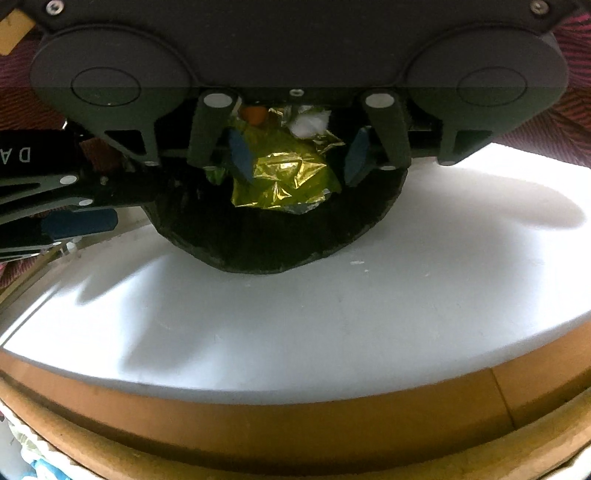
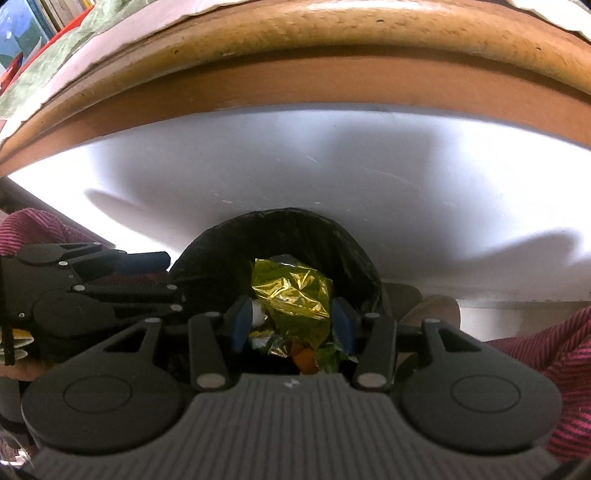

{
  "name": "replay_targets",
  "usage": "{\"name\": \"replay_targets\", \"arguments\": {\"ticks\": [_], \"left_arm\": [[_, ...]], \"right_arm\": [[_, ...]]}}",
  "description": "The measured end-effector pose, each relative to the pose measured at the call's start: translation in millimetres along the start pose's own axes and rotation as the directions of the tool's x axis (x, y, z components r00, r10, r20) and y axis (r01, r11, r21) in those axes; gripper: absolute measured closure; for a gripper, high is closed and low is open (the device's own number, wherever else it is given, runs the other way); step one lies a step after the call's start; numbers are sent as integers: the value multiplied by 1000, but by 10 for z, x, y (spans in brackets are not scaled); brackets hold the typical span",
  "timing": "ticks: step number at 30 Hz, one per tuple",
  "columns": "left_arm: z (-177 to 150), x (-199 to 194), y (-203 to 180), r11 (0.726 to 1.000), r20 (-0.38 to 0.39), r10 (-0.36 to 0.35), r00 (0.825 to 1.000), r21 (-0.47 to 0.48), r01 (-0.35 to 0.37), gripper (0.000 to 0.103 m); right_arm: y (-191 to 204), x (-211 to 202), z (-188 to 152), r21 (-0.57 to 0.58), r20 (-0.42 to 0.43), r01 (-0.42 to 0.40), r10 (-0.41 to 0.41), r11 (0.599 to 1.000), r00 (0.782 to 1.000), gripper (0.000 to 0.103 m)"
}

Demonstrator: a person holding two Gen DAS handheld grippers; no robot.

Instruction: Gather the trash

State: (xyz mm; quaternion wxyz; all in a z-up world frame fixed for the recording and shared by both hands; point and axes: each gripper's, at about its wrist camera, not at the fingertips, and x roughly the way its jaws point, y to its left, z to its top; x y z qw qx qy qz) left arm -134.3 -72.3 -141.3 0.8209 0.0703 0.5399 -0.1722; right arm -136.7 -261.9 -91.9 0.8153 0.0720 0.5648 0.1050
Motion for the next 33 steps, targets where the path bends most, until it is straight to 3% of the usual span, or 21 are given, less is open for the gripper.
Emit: {"name": "replay_targets", "arguments": {"ticks": [9,33], "left_arm": [[-13,42,18,1000,-20,1,1000,-27,-2,26],[-21,113,51,997,-37,20,999,-75,-23,18]], "right_arm": [[-22,9,-9,11,6,7,-7,1000,1000,39],[-33,-13,-9,25,13,23,-24,999,1000,38]]}}
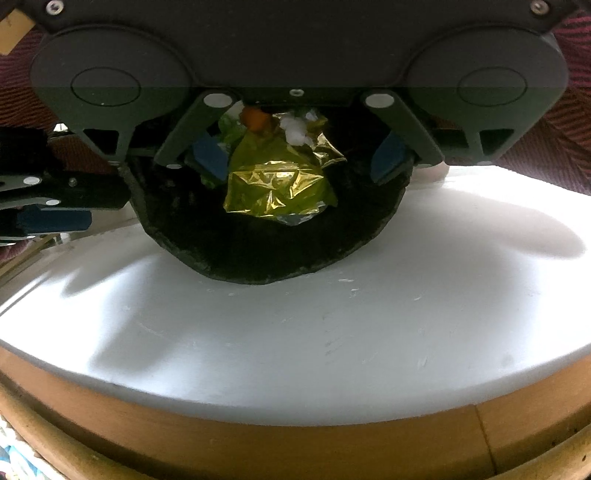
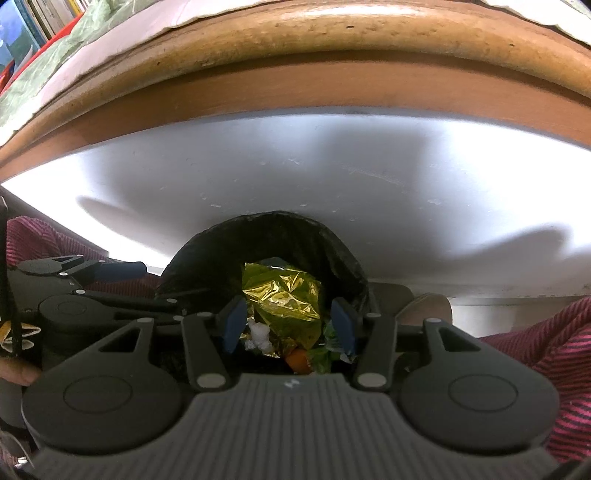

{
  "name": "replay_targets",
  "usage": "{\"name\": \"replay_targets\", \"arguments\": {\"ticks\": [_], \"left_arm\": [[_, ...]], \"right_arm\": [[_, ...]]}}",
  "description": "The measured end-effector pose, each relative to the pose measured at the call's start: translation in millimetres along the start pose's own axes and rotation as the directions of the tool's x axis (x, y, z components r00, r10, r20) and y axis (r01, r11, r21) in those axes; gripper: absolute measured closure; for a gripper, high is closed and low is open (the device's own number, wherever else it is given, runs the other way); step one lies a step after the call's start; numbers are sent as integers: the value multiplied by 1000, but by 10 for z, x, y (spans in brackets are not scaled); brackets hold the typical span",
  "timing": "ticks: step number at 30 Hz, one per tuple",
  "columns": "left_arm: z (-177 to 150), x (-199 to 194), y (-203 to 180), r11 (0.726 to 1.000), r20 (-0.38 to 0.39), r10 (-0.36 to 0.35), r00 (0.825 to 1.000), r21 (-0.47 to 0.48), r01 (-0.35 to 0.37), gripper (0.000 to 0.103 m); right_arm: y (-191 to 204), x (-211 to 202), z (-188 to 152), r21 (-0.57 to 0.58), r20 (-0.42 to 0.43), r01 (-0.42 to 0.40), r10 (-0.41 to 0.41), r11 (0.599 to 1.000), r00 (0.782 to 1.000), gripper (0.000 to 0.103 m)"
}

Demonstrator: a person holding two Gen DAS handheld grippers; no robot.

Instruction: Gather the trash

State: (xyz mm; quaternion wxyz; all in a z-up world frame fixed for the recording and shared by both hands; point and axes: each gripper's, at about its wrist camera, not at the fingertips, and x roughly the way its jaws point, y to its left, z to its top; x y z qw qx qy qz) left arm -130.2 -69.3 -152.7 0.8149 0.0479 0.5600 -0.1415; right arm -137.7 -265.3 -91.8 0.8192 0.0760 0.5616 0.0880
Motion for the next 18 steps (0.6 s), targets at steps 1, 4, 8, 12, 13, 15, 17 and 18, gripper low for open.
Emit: {"name": "replay_targets", "arguments": {"ticks": [1,4,8,12,13,15,17,18], "left_arm": [[-3,7,-8,1000,0,2,1000,3,-2,18],[-12,25,-12,1000,-8,-5,1000,4,5,18],[-13,34,0,1000,-17,-20,1000,-7,20,17],[-12,40,-2,1000,-18,-21,1000,-8,21,17],[-13,40,0,1000,-19,-23,1000,-10,22,17],[-13,39,3,1000,-21,-25,999,-15,25,17],[-13,44,4,1000,-23,-24,999,-18,24,17],[-12,48,7,1000,-25,-23,999,-20,22,17]], "right_arm": [[-1,1,-1,1,-1,1,-1,1000,1000,38],[5,4,-5,1,-2,3,-3,1000,1000,38],[16,6,-7,2,-1,4,-4,1000,1000,38],[9,6,-4,0,-2,3,-3,1000,1000,38],[10,6,-3,0,-2,4,-4,1000,1000,38],[10,6,-3,0,-2,3,-3,1000,1000,38],[12,6,-4,1,-2,3,-3,1000,1000,38],[13,6,-4,1,-2,4,-4,1000,1000,38]]}}
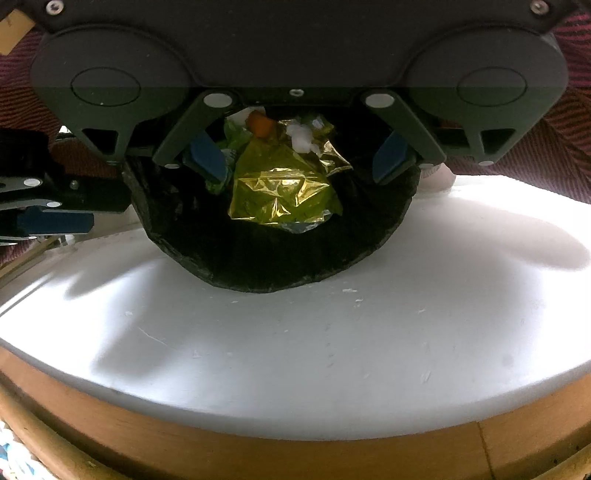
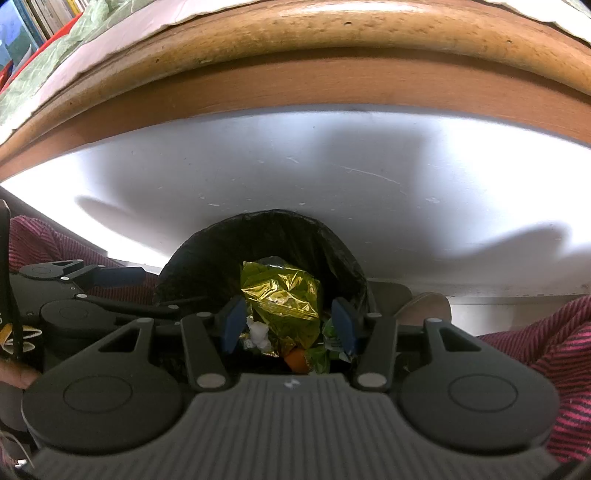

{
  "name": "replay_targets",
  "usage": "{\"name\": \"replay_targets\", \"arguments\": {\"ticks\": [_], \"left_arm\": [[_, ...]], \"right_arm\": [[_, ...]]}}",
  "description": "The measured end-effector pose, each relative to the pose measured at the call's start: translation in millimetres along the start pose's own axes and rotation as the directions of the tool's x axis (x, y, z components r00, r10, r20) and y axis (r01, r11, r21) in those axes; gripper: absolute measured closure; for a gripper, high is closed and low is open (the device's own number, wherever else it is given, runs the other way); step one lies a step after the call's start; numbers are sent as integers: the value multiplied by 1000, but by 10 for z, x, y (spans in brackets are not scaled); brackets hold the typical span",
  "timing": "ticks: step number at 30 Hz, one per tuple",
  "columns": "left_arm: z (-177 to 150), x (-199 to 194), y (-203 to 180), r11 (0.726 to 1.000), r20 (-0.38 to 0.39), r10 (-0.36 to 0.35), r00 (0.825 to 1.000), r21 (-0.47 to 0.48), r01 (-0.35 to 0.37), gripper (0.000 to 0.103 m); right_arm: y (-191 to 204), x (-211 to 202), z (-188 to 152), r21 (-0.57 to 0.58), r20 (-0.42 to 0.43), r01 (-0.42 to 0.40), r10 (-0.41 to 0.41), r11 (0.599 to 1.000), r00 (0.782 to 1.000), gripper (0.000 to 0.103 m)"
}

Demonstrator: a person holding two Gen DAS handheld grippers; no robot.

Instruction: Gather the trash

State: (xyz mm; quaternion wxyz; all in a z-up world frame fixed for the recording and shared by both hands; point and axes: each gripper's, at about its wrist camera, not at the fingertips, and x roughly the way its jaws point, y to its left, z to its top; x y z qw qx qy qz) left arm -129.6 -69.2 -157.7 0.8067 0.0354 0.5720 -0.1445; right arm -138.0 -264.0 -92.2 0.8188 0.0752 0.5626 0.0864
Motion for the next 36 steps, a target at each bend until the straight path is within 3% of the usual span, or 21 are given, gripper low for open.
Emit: {"name": "replay_targets", "arguments": {"ticks": [36], "left_arm": [[-17,55,-2,1000,-27,16,1000,-23,-17,17]], "right_arm": [[-15,8,9,-6,-1,-2,2,1000,1000,37]]}}
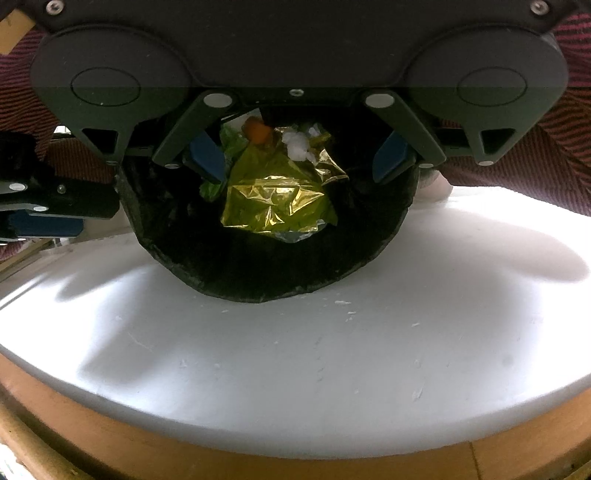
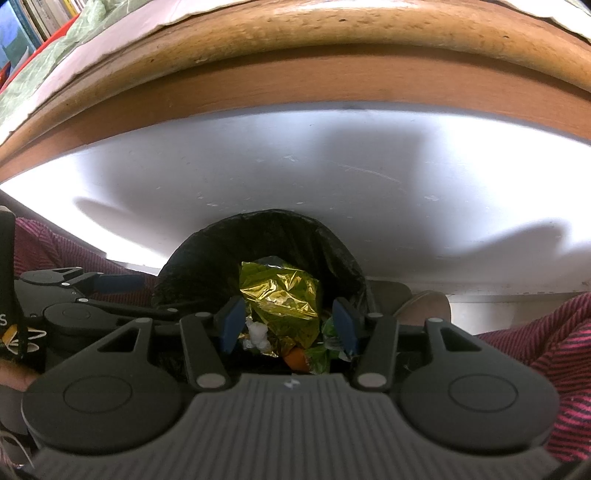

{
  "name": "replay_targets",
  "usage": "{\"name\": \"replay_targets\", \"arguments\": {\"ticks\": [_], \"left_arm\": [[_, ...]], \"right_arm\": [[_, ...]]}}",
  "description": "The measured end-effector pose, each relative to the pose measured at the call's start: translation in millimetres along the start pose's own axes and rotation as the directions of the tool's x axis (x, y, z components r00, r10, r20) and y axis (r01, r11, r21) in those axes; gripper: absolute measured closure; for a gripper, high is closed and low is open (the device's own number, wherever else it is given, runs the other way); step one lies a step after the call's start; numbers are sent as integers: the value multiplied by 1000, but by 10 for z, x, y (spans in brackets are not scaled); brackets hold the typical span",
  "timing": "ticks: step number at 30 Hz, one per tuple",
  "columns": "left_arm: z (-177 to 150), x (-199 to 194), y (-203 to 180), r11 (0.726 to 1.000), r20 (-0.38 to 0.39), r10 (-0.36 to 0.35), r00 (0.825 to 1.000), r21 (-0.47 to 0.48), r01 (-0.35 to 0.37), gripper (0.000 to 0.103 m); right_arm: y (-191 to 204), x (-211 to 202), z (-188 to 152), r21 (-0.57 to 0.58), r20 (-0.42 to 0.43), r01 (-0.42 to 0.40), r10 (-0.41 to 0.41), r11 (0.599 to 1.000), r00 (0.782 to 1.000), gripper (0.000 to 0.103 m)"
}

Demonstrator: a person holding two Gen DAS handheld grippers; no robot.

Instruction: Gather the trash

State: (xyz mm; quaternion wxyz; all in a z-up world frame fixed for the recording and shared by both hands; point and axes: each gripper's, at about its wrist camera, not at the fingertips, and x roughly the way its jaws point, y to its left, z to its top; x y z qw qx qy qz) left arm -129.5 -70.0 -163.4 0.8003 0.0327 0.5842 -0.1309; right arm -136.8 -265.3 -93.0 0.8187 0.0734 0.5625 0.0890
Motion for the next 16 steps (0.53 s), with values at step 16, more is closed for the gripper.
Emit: {"name": "replay_targets", "arguments": {"ticks": [16], "left_arm": [[-14,5,-2,1000,-4,-12,1000,-1,12,17]], "right_arm": [[26,-13,-20,-7,10,7,-7,1000,1000,36]]}}
